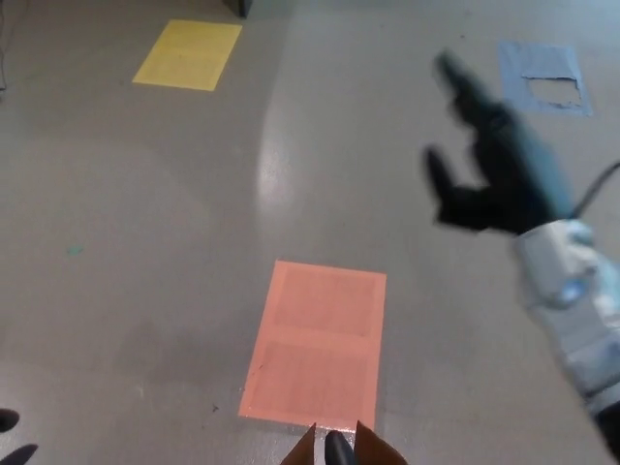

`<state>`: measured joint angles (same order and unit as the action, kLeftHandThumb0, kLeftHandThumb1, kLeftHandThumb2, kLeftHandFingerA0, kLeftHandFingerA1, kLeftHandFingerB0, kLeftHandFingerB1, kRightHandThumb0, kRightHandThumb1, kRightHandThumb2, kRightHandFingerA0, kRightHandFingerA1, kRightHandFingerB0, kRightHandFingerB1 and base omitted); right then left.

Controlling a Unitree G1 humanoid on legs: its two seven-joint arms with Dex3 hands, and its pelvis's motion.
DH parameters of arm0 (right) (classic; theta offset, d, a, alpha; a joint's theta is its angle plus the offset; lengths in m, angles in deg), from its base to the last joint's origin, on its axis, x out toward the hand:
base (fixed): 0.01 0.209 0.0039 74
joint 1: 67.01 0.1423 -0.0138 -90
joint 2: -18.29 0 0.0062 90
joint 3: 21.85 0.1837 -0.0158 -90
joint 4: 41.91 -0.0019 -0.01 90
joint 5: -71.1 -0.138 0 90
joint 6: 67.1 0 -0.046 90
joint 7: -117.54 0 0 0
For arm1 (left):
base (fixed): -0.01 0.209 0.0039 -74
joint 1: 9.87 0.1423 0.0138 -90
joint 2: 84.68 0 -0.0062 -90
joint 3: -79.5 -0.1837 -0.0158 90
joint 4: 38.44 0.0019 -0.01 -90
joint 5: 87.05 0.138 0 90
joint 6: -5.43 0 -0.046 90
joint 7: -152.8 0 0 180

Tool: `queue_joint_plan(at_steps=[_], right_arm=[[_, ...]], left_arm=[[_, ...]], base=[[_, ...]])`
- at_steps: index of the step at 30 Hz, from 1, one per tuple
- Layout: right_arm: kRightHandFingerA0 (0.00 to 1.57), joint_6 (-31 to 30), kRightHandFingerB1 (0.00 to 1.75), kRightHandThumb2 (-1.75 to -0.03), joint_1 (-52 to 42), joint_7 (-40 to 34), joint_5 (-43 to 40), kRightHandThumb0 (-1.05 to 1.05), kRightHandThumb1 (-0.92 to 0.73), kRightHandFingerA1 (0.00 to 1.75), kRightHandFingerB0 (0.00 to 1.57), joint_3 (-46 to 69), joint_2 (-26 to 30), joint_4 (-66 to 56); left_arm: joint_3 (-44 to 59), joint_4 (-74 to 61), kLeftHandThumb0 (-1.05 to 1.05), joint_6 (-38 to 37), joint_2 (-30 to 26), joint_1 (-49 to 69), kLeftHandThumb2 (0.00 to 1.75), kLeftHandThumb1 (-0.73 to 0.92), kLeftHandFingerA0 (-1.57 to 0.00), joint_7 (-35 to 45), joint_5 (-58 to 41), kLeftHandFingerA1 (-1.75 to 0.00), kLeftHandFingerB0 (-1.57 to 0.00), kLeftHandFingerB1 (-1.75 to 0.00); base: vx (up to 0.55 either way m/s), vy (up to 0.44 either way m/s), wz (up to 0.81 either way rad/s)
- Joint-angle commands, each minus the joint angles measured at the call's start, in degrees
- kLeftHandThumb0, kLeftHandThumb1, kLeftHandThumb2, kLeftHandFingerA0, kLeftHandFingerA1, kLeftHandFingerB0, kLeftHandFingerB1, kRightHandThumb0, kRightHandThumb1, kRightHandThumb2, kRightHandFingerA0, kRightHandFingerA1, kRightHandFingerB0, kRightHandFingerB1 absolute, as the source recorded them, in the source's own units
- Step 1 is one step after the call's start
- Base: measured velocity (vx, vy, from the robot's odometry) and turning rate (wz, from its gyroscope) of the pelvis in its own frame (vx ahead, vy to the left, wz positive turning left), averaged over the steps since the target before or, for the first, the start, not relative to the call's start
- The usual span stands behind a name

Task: An air pump is kept on top of a storage box on the floor and the robot uses its right hand to press down on the handle of the pump to compress it

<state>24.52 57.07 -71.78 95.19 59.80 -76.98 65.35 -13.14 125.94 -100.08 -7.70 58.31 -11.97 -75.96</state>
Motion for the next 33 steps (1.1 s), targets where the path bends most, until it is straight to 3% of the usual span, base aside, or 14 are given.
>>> queue_joint_plan(at_steps=[1,5,6,7,8,9,16,22,23,25,33], right_arm=[[0.00,8.54,0.20,-1.16,-6.93,1.78,-17.24,-0.80,-0.82,0.24,0.00,19.20,6.46,2.60],[0.00,9.73,0.26,-1.12,-9.05,-0.70,-14.90,-0.76,-0.78,0.35,0.08,20.04,5.76,11.98],[0.07,10.09,0.22,-0.69,-9.31,-1.28,-14.63,-0.70,-0.91,0.27,0.08,20.19,5.45,15.24],[0.07,10.48,0.22,-0.69,-9.40,-1.56,-14.52,-0.70,-0.91,0.27,0.08,20.41,5.20,17.62],[0.00,11.27,0.27,-1.06,-9.13,-1.09,-14.65,-0.73,-0.75,0.32,0.12,20.77,4.96,23.56],[0.04,11.24,0.36,-1.03,-8.35,-2.14,-13.51,-0.69,-0.72,0.40,0.05,20.26,5.04,28.70],[0.04,5.46,0.34,-1.02,-3.62,-3.58,-8.26,-0.67,-0.72,0.38,0.04,15.84,4.14,47.61],[0.04,1.93,0.30,-1.04,-5.00,0.18,-5.09,-0.66,-0.76,0.37,0.04,11.54,3.60,53.36],[0.08,0.93,0.22,-1.05,-5.44,1.19,-4.56,-0.76,-0.81,0.29,0.07,10.67,3.71,54.31],[0.07,-0.98,0.20,-1.08,-5.84,3.38,-4.84,-0.78,-0.83,0.25,0.07,10.16,4.18,55.89],[0.07,-0.89,0.20,-1.10,-5.56,7.76,-4.99,-0.78,-0.86,0.26,0.07,6.96,6.52,59.01]], left_arm=[[0.46,0.96,-0.73,1.68,-3.45,-1.29,0.65,0.80,-0.23,-0.01,0.55,-0.30,-0.17,-0.27],[0.64,1.11,-0.73,1.55,-3.40,-0.60,0.65,0.80,-0.24,-0.11,0.34,-0.30,-0.17,-0.27],[0.41,1.13,-0.74,1.54,-3.33,-0.52,0.65,0.81,-0.25,-0.50,0.60,-0.30,-0.18,-0.27],[0.23,1.14,-0.74,1.53,-3.28,-0.48,0.65,0.81,-0.25,-0.79,0.80,-0.30,-0.18,-0.27],[-0.18,1.13,-0.75,1.34,-3.14,-0.36,0.65,0.82,-0.25,-1.38,1.26,-0.31,-0.18,-0.27],[-0.12,1.11,-0.74,1.27,-2.96,-0.26,0.65,0.81,-0.24,-1.45,1.15,-0.31,-0.18,-0.27],[1.66,1.09,-0.73,1.91,-3.23,-1.57,0.65,0.80,-0.24,-0.80,-0.67,-0.31,-0.19,-0.27],[2.26,0.91,-0.72,1.12,-3.26,-2.26,0.65,0.80,-0.21,-0.46,-1.02,-0.30,-0.19,-0.27],[2.37,0.89,-0.73,1.15,-3.17,-2.41,0.65,0.79,-0.19,-0.35,-1.03,-0.29,-0.19,-0.27],[2.47,0.89,-0.74,1.52,-3.19,-2.75,0.65,0.79,-0.20,-0.32,-0.88,-0.29,-0.20,-0.27],[2.06,0.97,-0.76,1.82,-3.72,-4.16,0.65,0.79,-0.21,0.02,0.08,-0.29,-0.22,-0.28]], base=[[0.00,0.000,0.00],[0.00,0.000,0.00],[0.00,0.000,0.00],[0.00,0.000,0.00],[0.00,0.000,0.00],[0.00,0.000,0.00],[0.00,0.000,0.00],[0.00,0.000,0.00],[0.00,0.000,0.00],[0.00,0.000,0.00],[0.00,0.000,0.00]])
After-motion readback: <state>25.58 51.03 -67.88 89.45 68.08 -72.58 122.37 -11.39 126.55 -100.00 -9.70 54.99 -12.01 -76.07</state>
